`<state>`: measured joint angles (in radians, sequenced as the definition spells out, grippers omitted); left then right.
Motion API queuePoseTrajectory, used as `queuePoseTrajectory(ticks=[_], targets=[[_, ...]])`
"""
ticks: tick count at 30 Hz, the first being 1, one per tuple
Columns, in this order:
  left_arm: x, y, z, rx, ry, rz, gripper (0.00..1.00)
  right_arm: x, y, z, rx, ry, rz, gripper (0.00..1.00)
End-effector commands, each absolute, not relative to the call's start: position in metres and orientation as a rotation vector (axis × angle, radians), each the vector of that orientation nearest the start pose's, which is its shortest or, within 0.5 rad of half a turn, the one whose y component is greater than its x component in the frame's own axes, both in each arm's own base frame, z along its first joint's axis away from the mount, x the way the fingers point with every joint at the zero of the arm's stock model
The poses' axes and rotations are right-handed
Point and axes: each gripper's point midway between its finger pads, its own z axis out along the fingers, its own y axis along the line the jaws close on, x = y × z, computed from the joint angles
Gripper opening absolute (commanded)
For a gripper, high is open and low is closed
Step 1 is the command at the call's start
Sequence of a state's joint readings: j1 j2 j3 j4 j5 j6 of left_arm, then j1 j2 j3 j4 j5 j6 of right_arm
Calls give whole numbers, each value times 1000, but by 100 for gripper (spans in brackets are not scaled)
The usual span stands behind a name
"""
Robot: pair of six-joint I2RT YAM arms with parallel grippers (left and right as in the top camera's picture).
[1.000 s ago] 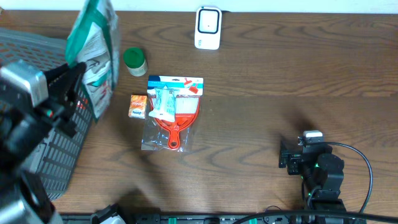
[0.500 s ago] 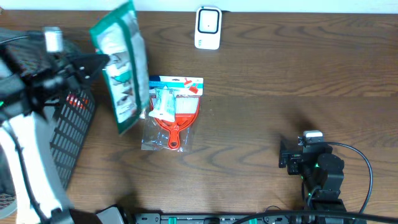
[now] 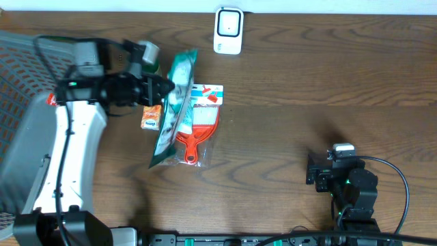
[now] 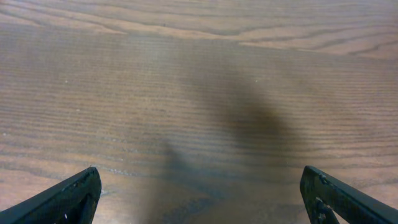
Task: Scan the item barcode
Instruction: 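Lift the glove package out of the basket toward the table center, then lower the glove package onto the dustpan package and release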
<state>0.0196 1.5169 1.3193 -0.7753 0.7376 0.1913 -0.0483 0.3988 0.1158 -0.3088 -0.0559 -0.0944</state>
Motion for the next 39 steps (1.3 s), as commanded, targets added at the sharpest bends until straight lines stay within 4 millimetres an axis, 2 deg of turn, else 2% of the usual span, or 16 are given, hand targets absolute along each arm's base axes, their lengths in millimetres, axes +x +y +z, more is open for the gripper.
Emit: queuePoseTrajectory(ticks=[1,3,7,13,17,20,26,32,35,39], targets=[[383,-73,191,445,2486,-351,8,233,-1,68,-69,2158,-12,99],[382,-79,189,482,2490,-313,7,233,-1,68,-69,2158,-12,99],[381,-98,192,543,2457,-358,7,233,-1,68,-69,2158,-12,99],[370,-148,221,693,2275,-735,7,233,-1,68,-69,2158,-12,99],[359,-165,235,779,2176,-887,7,233,-1,68,-69,2158,-12,99],[353,-172,241,809,2135,-957,7,233,-1,69,-69,2157,-12,99],[354,-173,240,867,2100,-931,8,233,-1,69,-69,2155,-12,99],[360,-174,219,882,2135,-957,7,233,-1,69,-69,2155,-12,99],[357,-186,215,891,2100,-1114,8,233,-1,69,-69,2155,-12,99],[352,-203,223,913,1961,-1369,8,233,-1,69,-69,2156,-12,99]])
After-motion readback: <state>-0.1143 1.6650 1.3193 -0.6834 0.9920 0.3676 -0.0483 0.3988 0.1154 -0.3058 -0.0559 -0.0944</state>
